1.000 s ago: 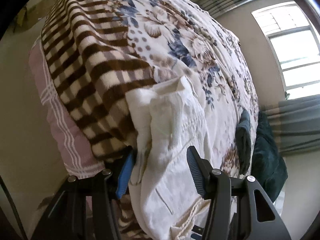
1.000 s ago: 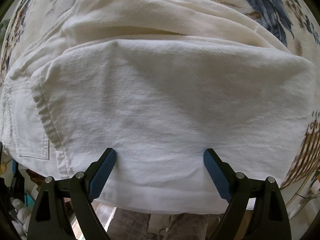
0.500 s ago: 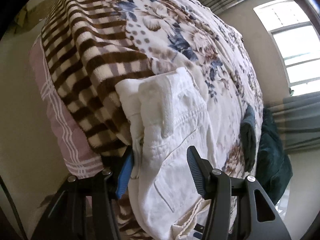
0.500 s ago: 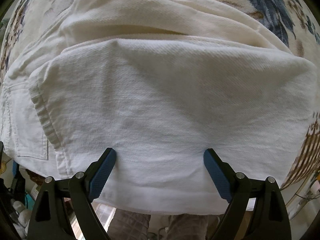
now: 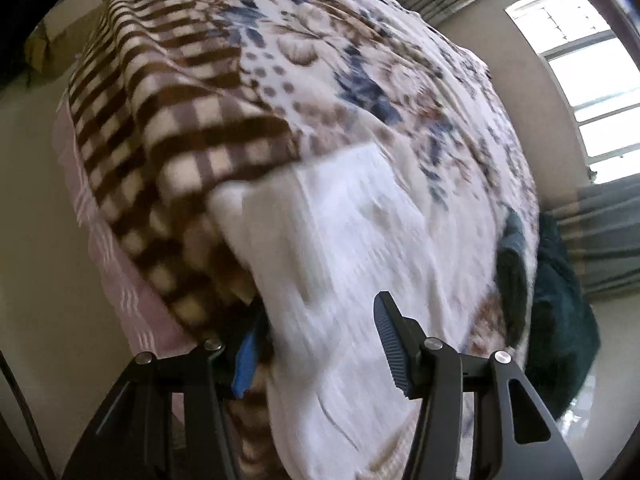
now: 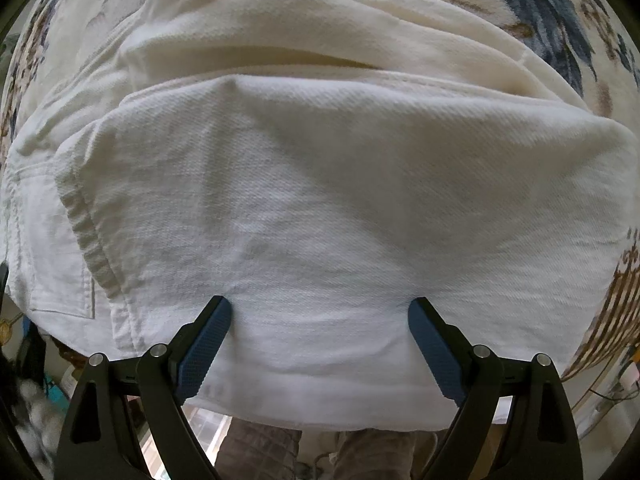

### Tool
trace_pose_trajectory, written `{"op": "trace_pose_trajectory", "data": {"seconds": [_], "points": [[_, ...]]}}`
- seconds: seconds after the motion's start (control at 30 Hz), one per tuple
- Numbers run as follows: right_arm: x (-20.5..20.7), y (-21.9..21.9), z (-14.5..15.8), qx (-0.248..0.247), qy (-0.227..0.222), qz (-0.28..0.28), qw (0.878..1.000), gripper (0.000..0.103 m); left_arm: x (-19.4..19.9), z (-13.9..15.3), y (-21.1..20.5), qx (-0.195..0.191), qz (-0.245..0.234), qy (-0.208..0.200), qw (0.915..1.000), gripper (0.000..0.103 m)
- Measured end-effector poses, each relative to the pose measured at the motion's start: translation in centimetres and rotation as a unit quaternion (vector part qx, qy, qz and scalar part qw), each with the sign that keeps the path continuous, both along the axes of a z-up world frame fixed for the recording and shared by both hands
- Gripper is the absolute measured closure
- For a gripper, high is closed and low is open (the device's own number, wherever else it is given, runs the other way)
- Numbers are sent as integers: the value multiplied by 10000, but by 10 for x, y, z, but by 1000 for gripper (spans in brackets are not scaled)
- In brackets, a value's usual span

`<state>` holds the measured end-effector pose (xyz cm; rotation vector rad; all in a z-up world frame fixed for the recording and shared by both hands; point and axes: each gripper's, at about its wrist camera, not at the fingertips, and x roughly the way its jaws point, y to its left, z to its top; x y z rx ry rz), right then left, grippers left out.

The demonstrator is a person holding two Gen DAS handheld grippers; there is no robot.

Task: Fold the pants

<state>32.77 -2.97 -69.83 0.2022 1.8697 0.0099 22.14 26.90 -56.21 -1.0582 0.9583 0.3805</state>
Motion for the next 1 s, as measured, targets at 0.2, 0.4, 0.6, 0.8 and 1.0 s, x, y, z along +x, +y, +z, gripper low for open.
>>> {"op": "trace_pose_trajectory", "data": {"seconds": [0.2,0.4,0.6,0.8,1.0], "points": [[4,-1,-4,70,36,26,10000,10,18,-53,38,-699,420,113,9966,51],[1,-5,-9,120,-8,70,9999,10,13,11,6,687,-106,-24,9976,82],[-9,-10,-6,254,-138,71,9996,10,1,69,-21,1369,-190,-28,9904,83],[-20,-30,-1,452,-256,-179,9985,10,-13,78,-27,1479,-74,155,9889,83],[-35,-52,-3,578,-275,-254,9976,10,-21,99,-60,1854,-329,80,9821,83]]}}
